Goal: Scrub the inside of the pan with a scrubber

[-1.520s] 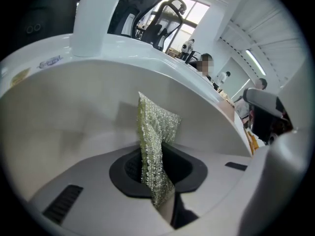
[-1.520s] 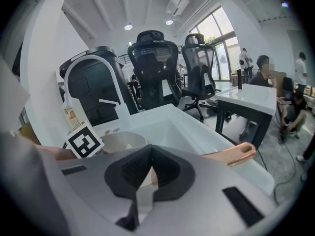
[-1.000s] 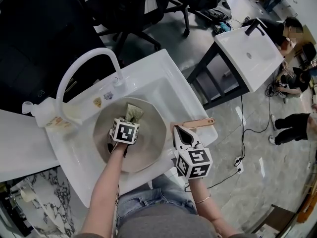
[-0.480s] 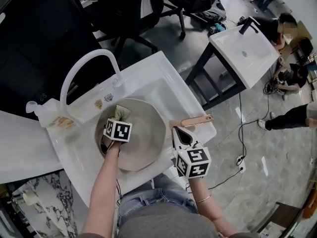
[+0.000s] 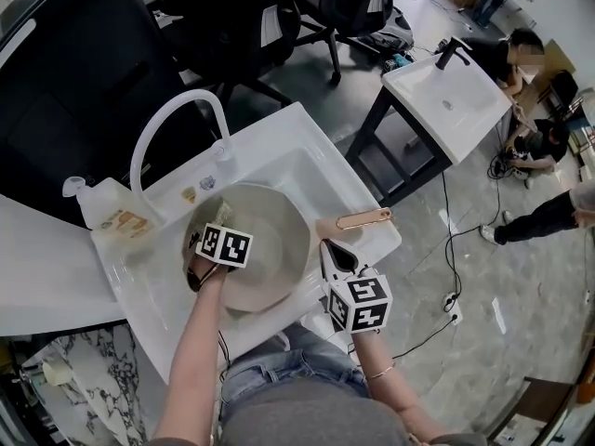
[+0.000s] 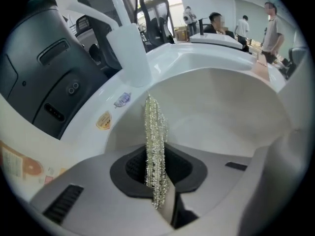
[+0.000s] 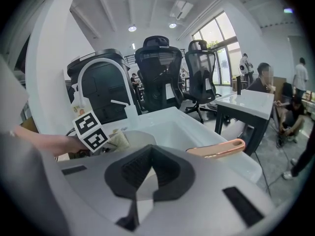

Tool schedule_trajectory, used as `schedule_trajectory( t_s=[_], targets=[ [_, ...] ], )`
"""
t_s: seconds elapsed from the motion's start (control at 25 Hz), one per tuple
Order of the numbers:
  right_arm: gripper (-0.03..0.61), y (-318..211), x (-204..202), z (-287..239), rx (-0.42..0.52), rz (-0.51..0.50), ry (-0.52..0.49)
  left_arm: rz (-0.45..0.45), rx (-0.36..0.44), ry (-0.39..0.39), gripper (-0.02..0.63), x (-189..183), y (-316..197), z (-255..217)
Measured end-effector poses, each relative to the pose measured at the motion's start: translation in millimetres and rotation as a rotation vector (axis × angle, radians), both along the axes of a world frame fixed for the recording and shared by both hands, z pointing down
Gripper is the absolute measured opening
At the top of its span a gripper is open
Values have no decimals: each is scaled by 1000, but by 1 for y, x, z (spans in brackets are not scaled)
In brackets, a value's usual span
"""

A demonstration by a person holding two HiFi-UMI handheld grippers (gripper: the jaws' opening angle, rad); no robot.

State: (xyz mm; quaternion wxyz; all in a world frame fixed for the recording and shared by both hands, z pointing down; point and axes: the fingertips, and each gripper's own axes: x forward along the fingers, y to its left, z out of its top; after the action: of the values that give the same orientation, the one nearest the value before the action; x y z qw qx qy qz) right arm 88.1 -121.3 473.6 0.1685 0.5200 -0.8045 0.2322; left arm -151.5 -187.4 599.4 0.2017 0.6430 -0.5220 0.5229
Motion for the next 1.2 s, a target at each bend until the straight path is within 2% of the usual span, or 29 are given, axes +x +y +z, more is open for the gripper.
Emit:
schedule_trajectory(
  t_s=[0.28, 0.36, 0.44, 0.6, 0.76, 0.92, 1.08, 1.2],
  targets=[
    [11, 13, -4, -6, 20, 18, 2, 15, 97, 111, 60, 3, 24, -47],
    [11, 17, -5, -7, 24, 21, 3, 25, 107, 205, 60, 14, 30, -56],
    [11, 21, -6, -8, 27, 29, 2, 24, 85, 354, 60, 32, 37, -62],
    [11, 31, 1, -10, 34, 63, 6, 51, -28, 653, 58, 82, 50, -62],
    [11, 43, 16, -10, 33, 115, 11, 80, -147, 826, 58, 124, 61, -59],
    [11, 53, 33, -10, 31, 174, 14, 112, -294, 895, 58, 151, 76, -53],
    [11, 60, 44, -8, 19, 211, 13, 129, -439, 911, 58, 161, 90, -39],
    [11, 59, 46, -9, 17, 219, 8, 120, -507, 896, 58, 160, 94, -25]
  ],
)
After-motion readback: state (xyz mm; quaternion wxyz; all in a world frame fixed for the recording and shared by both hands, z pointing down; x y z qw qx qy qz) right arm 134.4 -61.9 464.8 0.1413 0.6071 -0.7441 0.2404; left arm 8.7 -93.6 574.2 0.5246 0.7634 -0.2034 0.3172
